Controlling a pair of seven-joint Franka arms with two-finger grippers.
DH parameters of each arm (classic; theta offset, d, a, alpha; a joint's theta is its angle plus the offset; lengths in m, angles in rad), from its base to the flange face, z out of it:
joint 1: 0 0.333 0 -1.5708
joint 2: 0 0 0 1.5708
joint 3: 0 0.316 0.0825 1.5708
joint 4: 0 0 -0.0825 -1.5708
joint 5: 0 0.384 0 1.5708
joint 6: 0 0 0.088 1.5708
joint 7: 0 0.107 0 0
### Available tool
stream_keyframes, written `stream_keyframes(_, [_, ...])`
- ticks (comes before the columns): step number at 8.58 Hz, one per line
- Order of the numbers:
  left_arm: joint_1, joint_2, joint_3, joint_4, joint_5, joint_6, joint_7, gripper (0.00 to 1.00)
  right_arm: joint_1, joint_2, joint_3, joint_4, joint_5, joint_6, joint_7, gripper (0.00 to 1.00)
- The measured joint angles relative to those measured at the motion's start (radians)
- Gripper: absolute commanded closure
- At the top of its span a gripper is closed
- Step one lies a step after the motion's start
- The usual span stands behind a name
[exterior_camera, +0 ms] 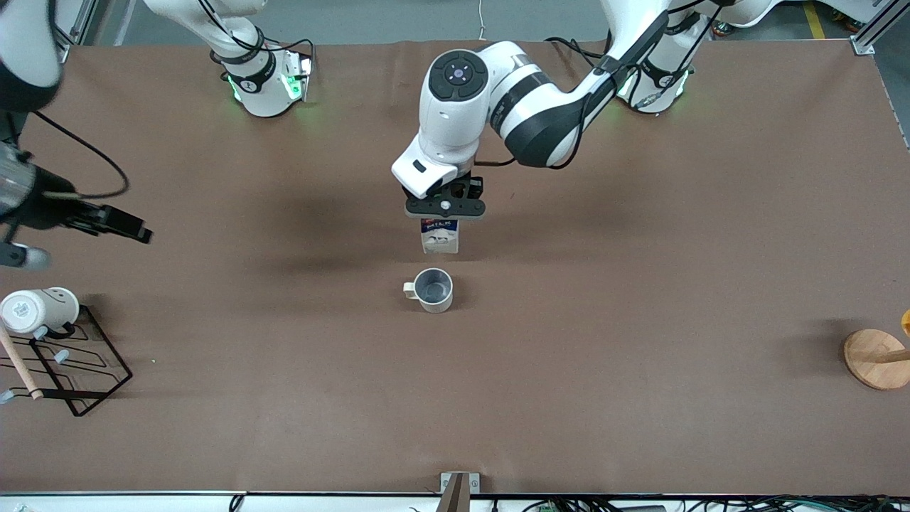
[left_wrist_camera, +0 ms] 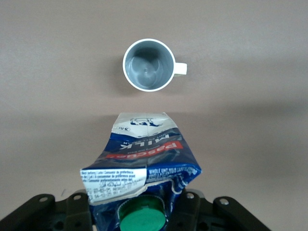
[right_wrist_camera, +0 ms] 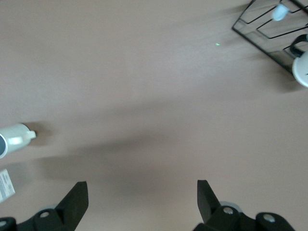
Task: Place milk next to cup
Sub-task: 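Lower the milk carton beside the mug and open the left gripper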
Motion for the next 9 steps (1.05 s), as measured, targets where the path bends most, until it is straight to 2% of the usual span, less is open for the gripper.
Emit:
stream_keyframes(2, [-0.011,0.043,0.0,0.001,0.028,0.016,0.001,0.5,-0.056,-0.063,0.0,-0.005,-0.025,-0.068,-0.097,0.0])
stream_keyframes(4, [-0.011,0.067,0.002,0.002,0.031,0.024,0.007,0.5,-0.061,-0.12,0.011,-0.008,-0.074,-0.086,-0.116,0.0])
stream_keyframes(9, [-0.012,0.128,0.003,0.003,0.06,0.08,0.007,0.5,-0.042,-0.127,0.028,0.033,-0.082,-0.084,-0.119,0.0])
